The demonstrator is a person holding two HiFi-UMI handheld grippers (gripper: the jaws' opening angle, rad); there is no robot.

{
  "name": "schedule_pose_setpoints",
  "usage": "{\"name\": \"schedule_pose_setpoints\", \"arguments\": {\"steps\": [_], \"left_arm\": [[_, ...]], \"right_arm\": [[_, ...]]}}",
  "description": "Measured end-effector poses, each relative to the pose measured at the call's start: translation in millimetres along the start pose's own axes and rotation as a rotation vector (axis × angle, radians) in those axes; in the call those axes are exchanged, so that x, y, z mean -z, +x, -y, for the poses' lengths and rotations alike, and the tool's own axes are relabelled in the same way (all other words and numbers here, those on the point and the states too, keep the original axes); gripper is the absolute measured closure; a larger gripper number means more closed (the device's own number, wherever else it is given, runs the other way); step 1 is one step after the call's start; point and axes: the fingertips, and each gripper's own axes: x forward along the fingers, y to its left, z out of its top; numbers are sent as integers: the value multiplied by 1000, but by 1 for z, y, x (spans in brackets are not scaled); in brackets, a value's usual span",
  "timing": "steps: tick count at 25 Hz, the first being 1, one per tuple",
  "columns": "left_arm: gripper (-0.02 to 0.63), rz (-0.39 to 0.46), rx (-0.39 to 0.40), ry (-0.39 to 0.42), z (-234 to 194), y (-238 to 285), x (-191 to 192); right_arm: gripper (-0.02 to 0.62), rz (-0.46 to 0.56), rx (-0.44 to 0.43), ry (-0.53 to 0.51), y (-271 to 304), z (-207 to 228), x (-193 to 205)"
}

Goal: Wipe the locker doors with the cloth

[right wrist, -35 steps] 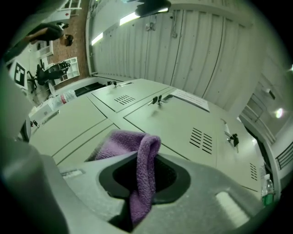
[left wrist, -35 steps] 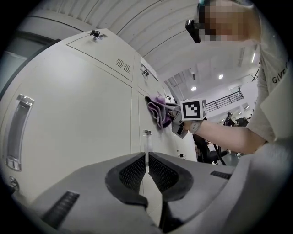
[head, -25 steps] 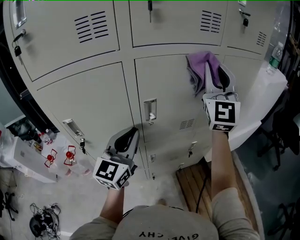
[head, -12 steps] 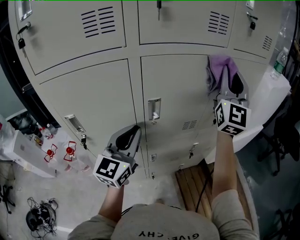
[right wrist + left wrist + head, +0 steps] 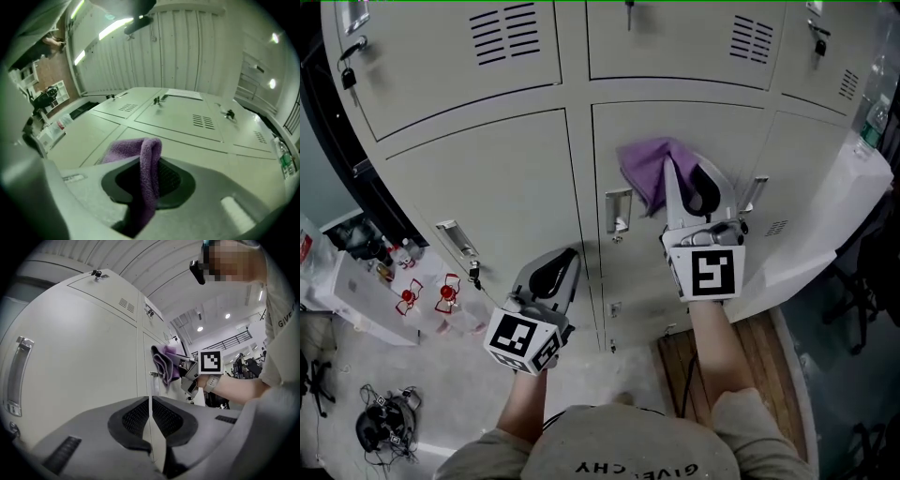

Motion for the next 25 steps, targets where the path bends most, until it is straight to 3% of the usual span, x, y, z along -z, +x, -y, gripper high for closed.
{"name": "schedule_pose_setpoints", "arguments": {"steps": [4, 10, 19, 25], "left_arm": [[588, -3, -6, 6, -1, -4, 1], [588, -6, -12, 9, -3, -10, 4], [588, -10, -7, 13, -3, -15, 3], [588, -14, -11, 9, -6, -19, 5]], "right_arm": [[538, -65, -125, -90, 6, -53, 4], [541, -50, -145, -156, 6, -73, 8], [540, -100, -69, -194, -10, -32, 31], [540, -153, 36, -208, -25, 15, 49]]}}
